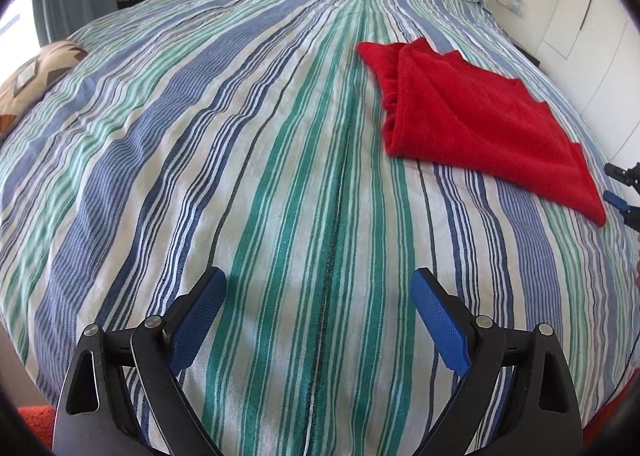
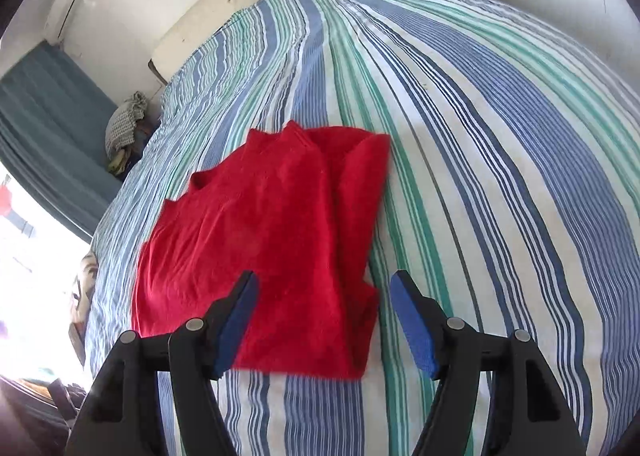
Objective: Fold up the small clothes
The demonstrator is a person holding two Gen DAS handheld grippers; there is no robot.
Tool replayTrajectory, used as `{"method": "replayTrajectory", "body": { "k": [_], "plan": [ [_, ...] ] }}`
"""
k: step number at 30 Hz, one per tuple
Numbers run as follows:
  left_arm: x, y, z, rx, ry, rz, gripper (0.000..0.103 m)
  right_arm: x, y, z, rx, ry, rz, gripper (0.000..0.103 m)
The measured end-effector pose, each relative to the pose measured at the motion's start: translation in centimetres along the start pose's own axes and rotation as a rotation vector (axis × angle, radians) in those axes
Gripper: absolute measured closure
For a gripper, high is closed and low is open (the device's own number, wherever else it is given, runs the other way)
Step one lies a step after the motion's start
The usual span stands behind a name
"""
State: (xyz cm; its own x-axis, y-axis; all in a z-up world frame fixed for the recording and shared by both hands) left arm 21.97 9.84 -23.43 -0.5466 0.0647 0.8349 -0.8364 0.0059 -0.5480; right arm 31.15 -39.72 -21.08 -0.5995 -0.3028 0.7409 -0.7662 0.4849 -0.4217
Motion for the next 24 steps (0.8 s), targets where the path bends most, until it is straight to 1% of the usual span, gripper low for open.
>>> {"method": "replayTrajectory", "body": {
  "k": [4,6,7,8,9,11,12,14,17,20,22,24],
  "plan": [
    [-0.5,0.0,0.1,-0.004,-0.001,-0.006,0.009,-3.8,-1.2,1.5,-0.083,-0.031,-0.040,0.035],
    [-0.7,0.1,0.1,-0.005,-0.003,-0.010,0.009,-5.0,-1.2,1.6,-0.103,-0.044,-0.032,0.037],
    [-0.8,0.1,0.1,-0.004,-0.002,-0.012,0.008,-5.3,-1.2,1.4,-0.102,-0.045,-0.023,0.054],
    [-0.8,0.1,0.0,-0.002,0.000,-0.013,0.008,-5.6,-1.2,1.2,-0.104,-0.049,-0.037,0.074],
    [-0.8,0.0,0.0,0.001,0.001,-0.013,0.008,-5.9,-1.2,1.0,-0.111,-0.028,-0.056,0.093],
    [-0.8,-0.1,-0.2,0.013,0.010,-0.012,0.008,-4.8,-1.6,-0.2,-0.081,0.025,-0.023,0.093],
    [-0.7,-0.2,-0.3,0.023,0.018,-0.011,0.008,-4.0,-2.0,-1.5,-0.053,0.035,-0.006,0.093],
    [-0.7,-0.3,-0.6,0.046,0.034,-0.012,0.008,-2.3,-2.8,-5.5,0.006,0.004,0.018,0.093],
    [-0.7,-0.6,-0.8,0.072,0.053,-0.013,0.008,-1.3,-3.4,-13.4,0.119,-0.062,0.019,0.093],
    [-0.7,-0.8,-1.0,0.082,0.062,-0.009,0.008,-3.2,-2.3,-21.1,0.218,-0.090,-0.032,0.093],
    [-0.6,-0.7,-1.3,0.088,0.064,-0.007,0.008,-5.6,-0.5,-25.2,0.284,-0.076,-0.059,0.093],
    [-0.6,-0.6,-1.5,0.089,0.061,-0.007,0.008,-8.4,1.5,-28.6,0.342,-0.056,-0.079,0.093]
  ]
}}
Point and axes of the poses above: each gripper's, at about its wrist camera, not at the fingertips, and x roughly against the way its jaws point, z to its right, y to its underside, the point moved 4 cm from there along -x, roughly the way its jaws point, and after that the axes turned 5 degrees about -x, right-handed, at the moved point
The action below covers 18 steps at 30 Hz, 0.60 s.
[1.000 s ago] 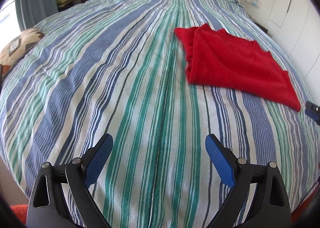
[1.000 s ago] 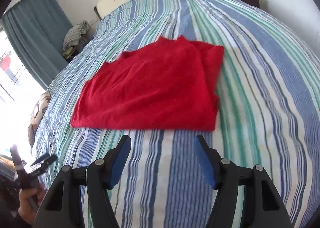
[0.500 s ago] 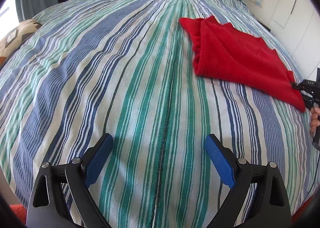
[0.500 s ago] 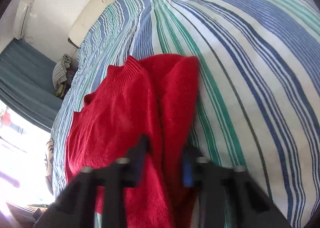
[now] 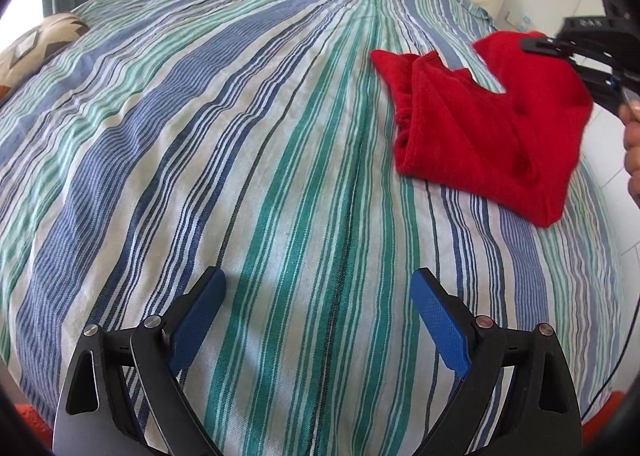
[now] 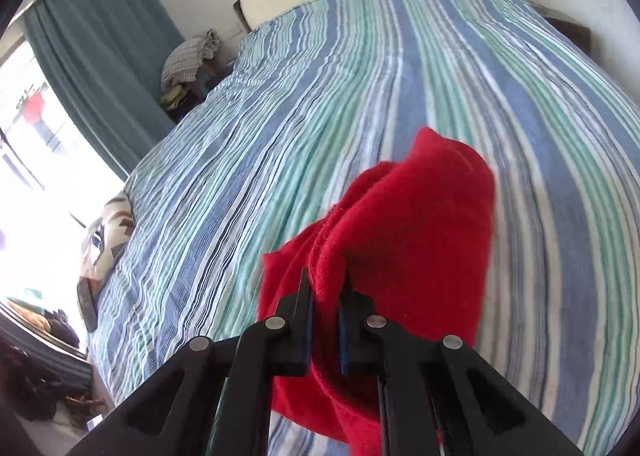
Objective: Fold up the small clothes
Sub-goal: 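Grasp a sweater side with the right gripper and fold it over, then open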
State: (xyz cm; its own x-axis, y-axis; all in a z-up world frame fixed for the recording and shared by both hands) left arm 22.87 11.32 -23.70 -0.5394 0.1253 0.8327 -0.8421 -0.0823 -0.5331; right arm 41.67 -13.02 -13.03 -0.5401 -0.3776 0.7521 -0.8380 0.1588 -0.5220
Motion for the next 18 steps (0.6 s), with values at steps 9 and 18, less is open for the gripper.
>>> {"method": "replayTrajectory", "body": {
  "k": [9,18],
  "plan": [
    [0.1,0.0,-0.7,0.017,0.007,-0.011,0.008,-5.4,4.1,-2.0,-0.314,-0.509,-0.202,0.051],
    [0.0,-0.2,-0.9,0.056,0.021,-0.007,0.008,-2.4,6.6,-1.1,0.305,0.012,-0.106,0.068]
  ]
}}
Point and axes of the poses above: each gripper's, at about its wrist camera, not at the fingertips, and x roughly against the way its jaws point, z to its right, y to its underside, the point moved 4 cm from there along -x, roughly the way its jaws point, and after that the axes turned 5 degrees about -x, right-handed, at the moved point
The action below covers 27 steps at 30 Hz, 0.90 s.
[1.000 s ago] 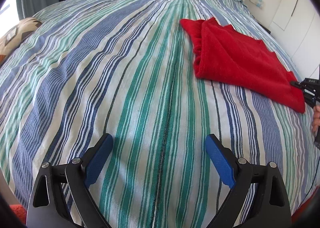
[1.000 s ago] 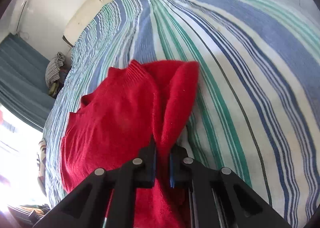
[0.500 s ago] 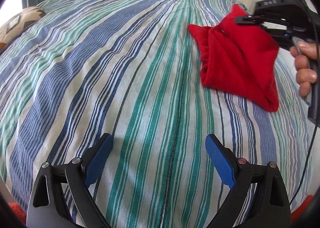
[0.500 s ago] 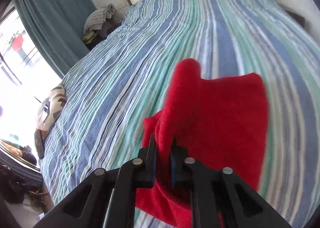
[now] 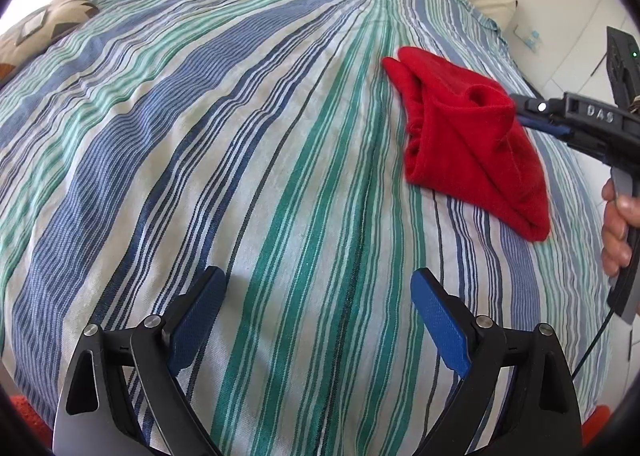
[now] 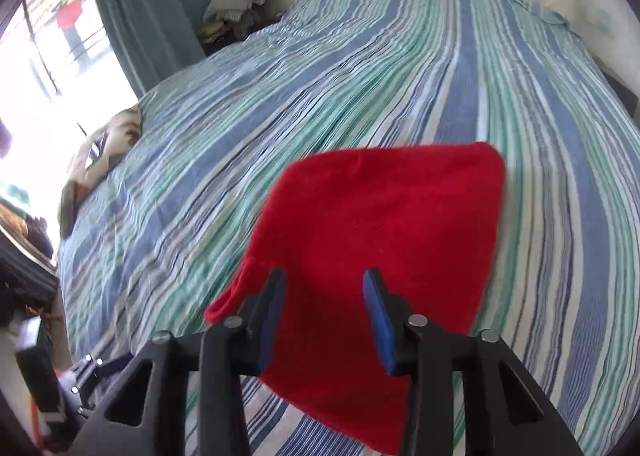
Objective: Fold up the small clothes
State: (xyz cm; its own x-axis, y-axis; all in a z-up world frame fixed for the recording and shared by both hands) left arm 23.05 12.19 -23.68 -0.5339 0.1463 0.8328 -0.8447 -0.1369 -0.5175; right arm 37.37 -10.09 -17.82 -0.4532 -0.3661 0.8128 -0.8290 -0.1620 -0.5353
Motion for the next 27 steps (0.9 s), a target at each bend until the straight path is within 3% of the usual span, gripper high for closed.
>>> {"method": "replayTrajectory", "body": {
  "k": [3,5,8,12,14,16,22,24,27],
  "plan": [
    [-0.1,0.2,0.2,-0.016,-0.008,0.001,0.008,-3.1,2.9,-4.4,0.160,-0.012,-0.008,0.071],
    [-0.2,0.3,0.2,-0.023,-0.012,0.001,0.008,-6.0,5.3,-6.5,0.237,0.017,-0.074,0.071],
    [-0.2,0.4,0.2,-0.026,-0.018,-0.001,0.008,-6.1,6.8,-7.2,0.289,0.054,-0.032,0.071],
    [-0.3,0.5,0.4,-0.035,-0.027,-0.008,0.008,-2.6,6.4,-6.5,0.272,0.012,-0.004,0.070],
    [-0.3,0.5,0.4,-0.040,-0.032,-0.007,0.008,0.4,7.0,-6.5,0.264,-0.040,0.031,0.059],
    [-0.3,0.5,0.4,-0.047,-0.033,-0.005,0.008,3.3,8.5,-6.1,0.252,-0.063,0.065,0.038],
    [0.1,1.1,1.3,-0.087,-0.051,0.020,0.008,7.2,15.4,-0.9,0.104,-0.025,0.059,0.037],
    [1.2,0.4,2.1,-0.085,0.029,0.049,0.009,8.1,16.8,1.2,0.032,-0.027,0.056,0.037],
    [2.9,-3.2,3.8,-0.066,0.166,0.132,0.008,9.5,16.7,4.2,-0.055,-0.033,0.075,0.037]
  ]
}}
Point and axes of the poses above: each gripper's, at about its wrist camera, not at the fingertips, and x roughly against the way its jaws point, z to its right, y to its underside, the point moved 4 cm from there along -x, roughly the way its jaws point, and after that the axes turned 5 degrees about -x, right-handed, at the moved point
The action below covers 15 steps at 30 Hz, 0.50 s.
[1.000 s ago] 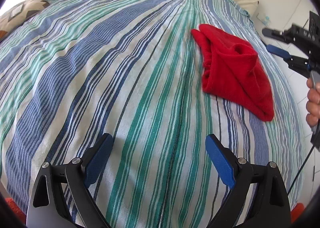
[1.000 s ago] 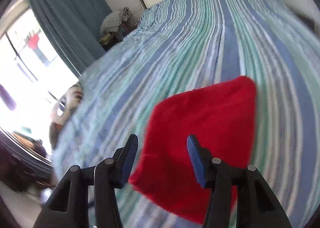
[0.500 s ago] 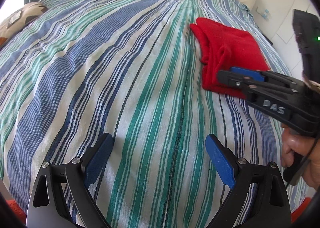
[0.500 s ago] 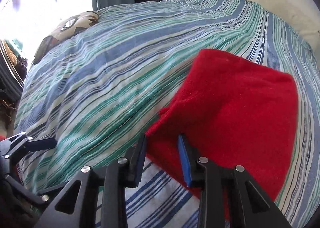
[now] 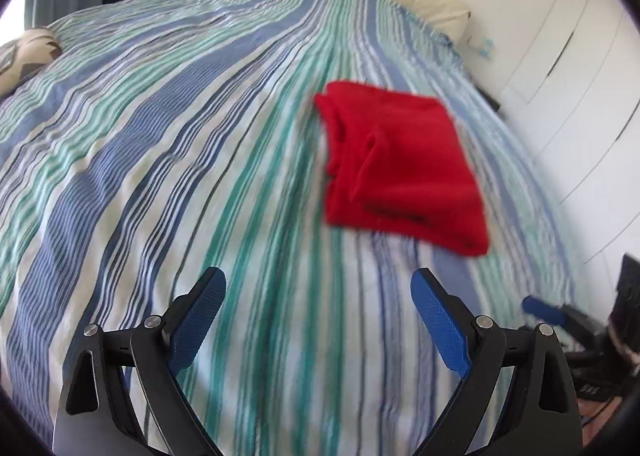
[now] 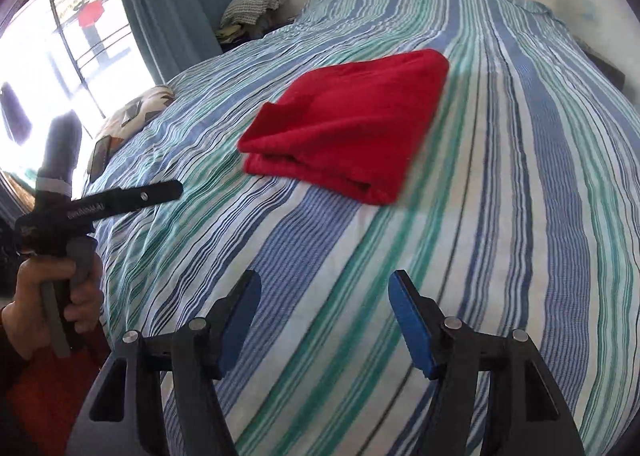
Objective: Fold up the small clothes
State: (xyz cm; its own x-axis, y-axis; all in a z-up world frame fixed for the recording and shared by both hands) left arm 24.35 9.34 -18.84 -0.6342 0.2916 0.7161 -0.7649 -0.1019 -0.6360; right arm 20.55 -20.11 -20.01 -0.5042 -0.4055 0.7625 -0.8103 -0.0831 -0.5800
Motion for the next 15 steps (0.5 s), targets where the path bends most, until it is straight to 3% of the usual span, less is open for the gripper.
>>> {"method": "replayTrajectory", "body": {
  "k": [3,6,9,13,15],
  "plan": [
    [-2.1,-5.1,1.2,0.012,0.120,-0.011,0.005,0.4,-2.7,2.3,-0.066,0.006,0.036,0.037],
    [-6.3,-8.7,1.4,0.058,0.165,-0.082,0.006,0.5,-6.6,4.5,-0.158,-0.021,0.094,0.035],
    [-10.3,-9.7,1.3,0.045,0.128,-0.151,0.006,-1.0,-10.4,6.4,-0.242,-0.073,0.126,0.026],
    [-13.8,-9.0,0.9,-0.002,0.038,-0.229,0.006,-5.8,-14.4,8.8,-0.337,-0.107,0.086,0.026],
    [-14.2,-8.5,0.6,-0.003,0.043,-0.237,0.006,-8.4,-15.4,10.0,-0.414,-0.130,0.070,0.026]
  ]
}}
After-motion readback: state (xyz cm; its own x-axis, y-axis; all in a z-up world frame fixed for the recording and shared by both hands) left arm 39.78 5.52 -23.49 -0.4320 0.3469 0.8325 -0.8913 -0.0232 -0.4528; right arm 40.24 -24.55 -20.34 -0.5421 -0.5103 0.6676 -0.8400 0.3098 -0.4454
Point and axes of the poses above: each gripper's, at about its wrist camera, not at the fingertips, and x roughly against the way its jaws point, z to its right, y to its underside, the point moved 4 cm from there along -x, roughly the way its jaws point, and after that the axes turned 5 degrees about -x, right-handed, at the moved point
